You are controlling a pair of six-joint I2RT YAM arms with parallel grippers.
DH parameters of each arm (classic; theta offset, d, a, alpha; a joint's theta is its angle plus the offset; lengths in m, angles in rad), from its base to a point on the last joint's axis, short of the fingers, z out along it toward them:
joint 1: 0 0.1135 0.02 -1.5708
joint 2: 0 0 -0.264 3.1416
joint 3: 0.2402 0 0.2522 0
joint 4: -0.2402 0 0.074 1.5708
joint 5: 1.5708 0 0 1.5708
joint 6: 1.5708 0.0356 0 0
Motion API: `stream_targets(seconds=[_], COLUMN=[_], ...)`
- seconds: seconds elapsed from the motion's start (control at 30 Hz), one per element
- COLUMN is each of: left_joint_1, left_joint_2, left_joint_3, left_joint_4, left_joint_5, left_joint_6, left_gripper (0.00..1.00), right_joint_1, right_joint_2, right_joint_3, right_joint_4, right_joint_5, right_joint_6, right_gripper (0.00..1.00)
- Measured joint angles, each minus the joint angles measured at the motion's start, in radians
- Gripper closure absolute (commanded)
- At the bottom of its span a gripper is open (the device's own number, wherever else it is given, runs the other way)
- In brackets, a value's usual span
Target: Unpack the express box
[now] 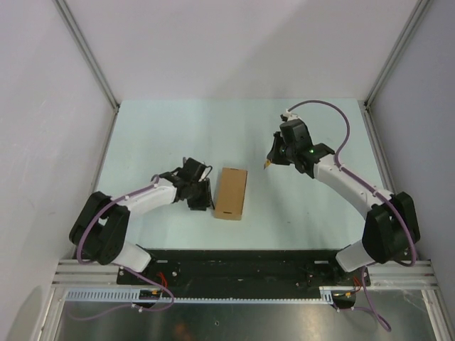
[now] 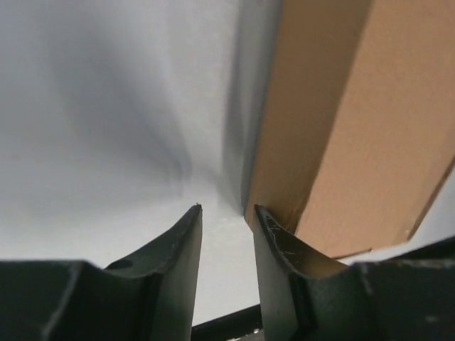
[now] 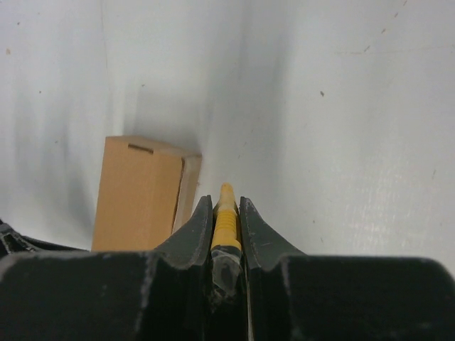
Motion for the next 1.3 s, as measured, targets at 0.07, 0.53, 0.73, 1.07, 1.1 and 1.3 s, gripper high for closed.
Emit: stream_targets(seconds=[0.07, 0.53, 0.73, 1.07, 1.1, 1.3], left_joint_1=[-0.029, -0.117, -0.095, -0.071, -0.064, -0.020], left_joint_2=[-0.008, -0.031, -0.106, 0.114, 0.149, 0.291], left_joint_3=[-0.020, -0.066, -0.014, 0.311, 0.330, 0.359], left_joint_4=[0.049, 0.203, 0.122, 0.133, 0.135, 0.120], left_joint_5=[0.019, 0.037, -0.151, -0.093, -0.073, 0.024], left_joint_6=[-0.013, 0.031, 0.009, 0.008, 0.008, 0.004], left_gripper=[0.61, 0.53, 0.28, 0.15, 0.16, 0.15], right_joint_1=[0.006, 0.128, 0.225, 0.259, 0.259, 0.259], right_joint_2=[-0.030, -0.180, -0.191, -0.122, -0.109, -0.070], right_joint_3=[-0.006, -0.181, -0.219, -0.225, -0.225, -0.227], right_joint_4=[-0.024, 0.013, 0.138, 0.320, 0.334, 0.389], right_joint_5=[0.000, 0.132, 0.237, 0.277, 0.277, 0.278], right_joint_6=[0.003, 0.015, 0.006, -0.019, -0.019, -0.023], right_gripper=[1.00, 1.00, 1.00, 1.00, 1.00, 1.00])
